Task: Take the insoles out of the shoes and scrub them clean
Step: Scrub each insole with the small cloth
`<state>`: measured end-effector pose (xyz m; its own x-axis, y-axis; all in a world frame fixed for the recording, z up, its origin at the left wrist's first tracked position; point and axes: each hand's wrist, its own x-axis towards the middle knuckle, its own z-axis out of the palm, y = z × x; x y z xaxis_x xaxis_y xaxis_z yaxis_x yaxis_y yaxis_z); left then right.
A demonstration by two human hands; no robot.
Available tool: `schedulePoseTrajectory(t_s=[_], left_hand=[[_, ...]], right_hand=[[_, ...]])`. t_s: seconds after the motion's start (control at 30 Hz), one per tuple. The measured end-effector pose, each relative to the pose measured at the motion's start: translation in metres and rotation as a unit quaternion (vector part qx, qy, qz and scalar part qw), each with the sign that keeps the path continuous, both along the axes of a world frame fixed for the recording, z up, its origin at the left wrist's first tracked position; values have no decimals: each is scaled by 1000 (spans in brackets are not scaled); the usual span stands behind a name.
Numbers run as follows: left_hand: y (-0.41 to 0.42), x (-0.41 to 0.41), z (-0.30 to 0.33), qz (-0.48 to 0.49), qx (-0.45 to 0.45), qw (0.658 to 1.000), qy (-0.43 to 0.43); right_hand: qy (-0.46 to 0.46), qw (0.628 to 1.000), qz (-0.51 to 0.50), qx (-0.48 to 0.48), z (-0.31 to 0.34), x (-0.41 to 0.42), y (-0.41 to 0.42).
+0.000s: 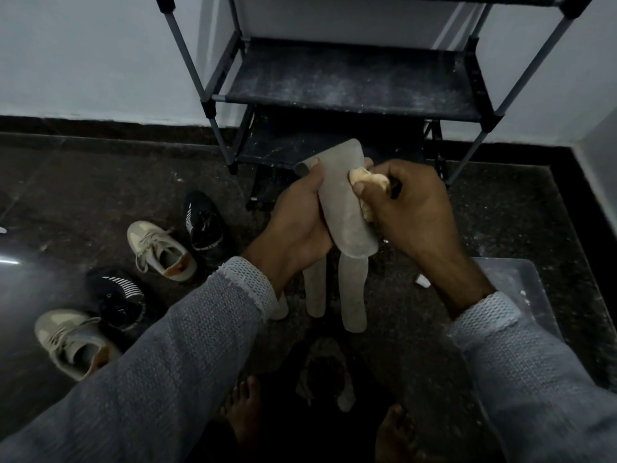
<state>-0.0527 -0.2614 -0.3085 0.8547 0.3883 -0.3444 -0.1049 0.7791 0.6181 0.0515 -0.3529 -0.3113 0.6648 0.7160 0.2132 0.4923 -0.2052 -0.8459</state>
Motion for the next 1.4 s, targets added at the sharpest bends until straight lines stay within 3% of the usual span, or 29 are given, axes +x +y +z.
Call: schedulePoseTrajectory(t_s=[0.3, 0.57, 0.8, 1.0, 1.2, 1.4], left_hand=[[5, 0, 2, 7, 61, 998, 22], [-1, 1, 7, 48, 35, 996, 65], [-1, -3, 10, 44, 23, 996, 78], [-3, 0, 10, 43, 17, 996, 71], [5, -3, 5, 47, 10, 996, 78], [-2, -1, 12, 43, 9, 997, 70]], right_hand=[[131, 988, 63, -48, 2, 2, -4], [157, 987, -13, 44, 4, 0, 0], [44, 997, 57, -33, 4, 2, -2], [-50, 999, -2, -2, 1, 4, -3], [-40, 974, 196, -109, 10, -6, -3], [-106, 994, 23, -1, 1, 2, -3]])
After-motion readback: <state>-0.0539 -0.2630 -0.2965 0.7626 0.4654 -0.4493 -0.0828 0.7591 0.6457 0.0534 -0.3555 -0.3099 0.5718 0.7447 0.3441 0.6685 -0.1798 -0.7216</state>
